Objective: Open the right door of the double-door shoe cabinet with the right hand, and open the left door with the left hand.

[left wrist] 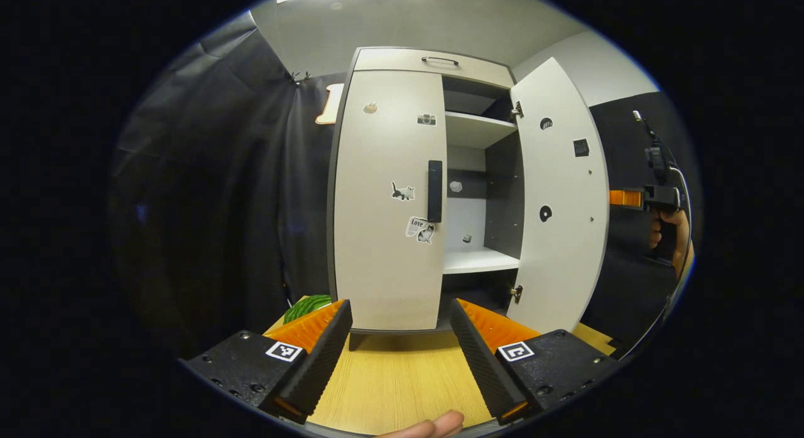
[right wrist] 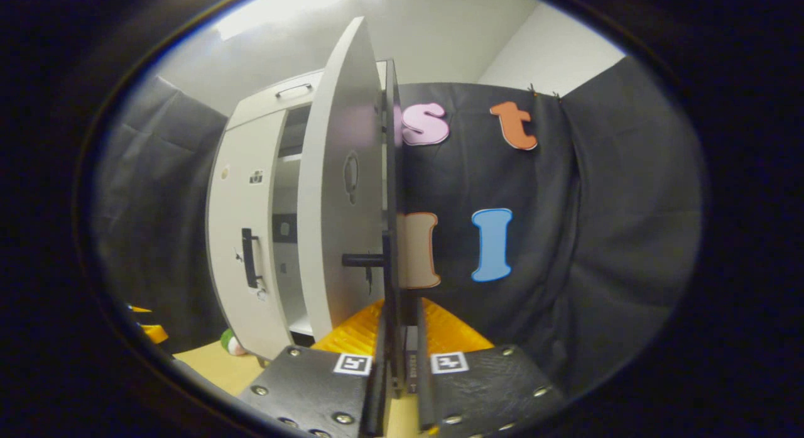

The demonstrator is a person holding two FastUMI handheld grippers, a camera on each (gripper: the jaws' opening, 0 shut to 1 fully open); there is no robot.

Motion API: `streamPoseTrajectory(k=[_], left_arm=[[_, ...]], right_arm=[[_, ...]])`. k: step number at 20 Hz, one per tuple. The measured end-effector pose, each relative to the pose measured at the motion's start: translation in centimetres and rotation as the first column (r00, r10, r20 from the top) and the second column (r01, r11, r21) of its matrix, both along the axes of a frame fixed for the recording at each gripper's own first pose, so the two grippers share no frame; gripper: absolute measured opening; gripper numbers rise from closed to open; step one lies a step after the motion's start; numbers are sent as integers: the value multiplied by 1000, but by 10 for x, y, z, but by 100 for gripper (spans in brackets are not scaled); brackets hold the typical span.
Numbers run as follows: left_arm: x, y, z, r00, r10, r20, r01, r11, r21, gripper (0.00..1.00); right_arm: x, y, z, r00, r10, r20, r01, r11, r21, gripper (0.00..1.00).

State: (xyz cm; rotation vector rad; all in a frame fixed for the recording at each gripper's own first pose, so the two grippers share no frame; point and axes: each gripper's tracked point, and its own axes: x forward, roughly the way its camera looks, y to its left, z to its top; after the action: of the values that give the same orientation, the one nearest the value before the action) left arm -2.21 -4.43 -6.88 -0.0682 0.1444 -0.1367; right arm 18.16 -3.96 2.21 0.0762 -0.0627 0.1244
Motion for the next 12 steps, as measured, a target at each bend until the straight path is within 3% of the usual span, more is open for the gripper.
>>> streamPoseTrajectory(k=[1, 4, 5, 7, 12], left_arm=[[3, 2, 1, 1000, 6, 5, -6, 1000, 0, 97], [17, 5, 6, 1000, 25, 17, -25, 1000, -8, 97], [21, 6, 7, 999, 30, 19, -29, 1000, -3, 97], [32, 6, 12, 999, 35, 34, -34, 999, -22, 97], [74, -9, 32, 997, 35, 68, -29, 996, -85, 96]], right_arm=[[-8, -3, -1, 999, -32, 24, 32, 999, -19, 41], [-36, -8, -7, 994, -82, 71, 85, 996, -33, 71], [-47, -5, -14, 995, -76, 68, 78, 996, -32, 87], [-75, 3, -25, 996, -55, 71, 56, 998, -12, 96], [-141, 20, -82, 997, -71, -3, 71, 997, 19, 99]])
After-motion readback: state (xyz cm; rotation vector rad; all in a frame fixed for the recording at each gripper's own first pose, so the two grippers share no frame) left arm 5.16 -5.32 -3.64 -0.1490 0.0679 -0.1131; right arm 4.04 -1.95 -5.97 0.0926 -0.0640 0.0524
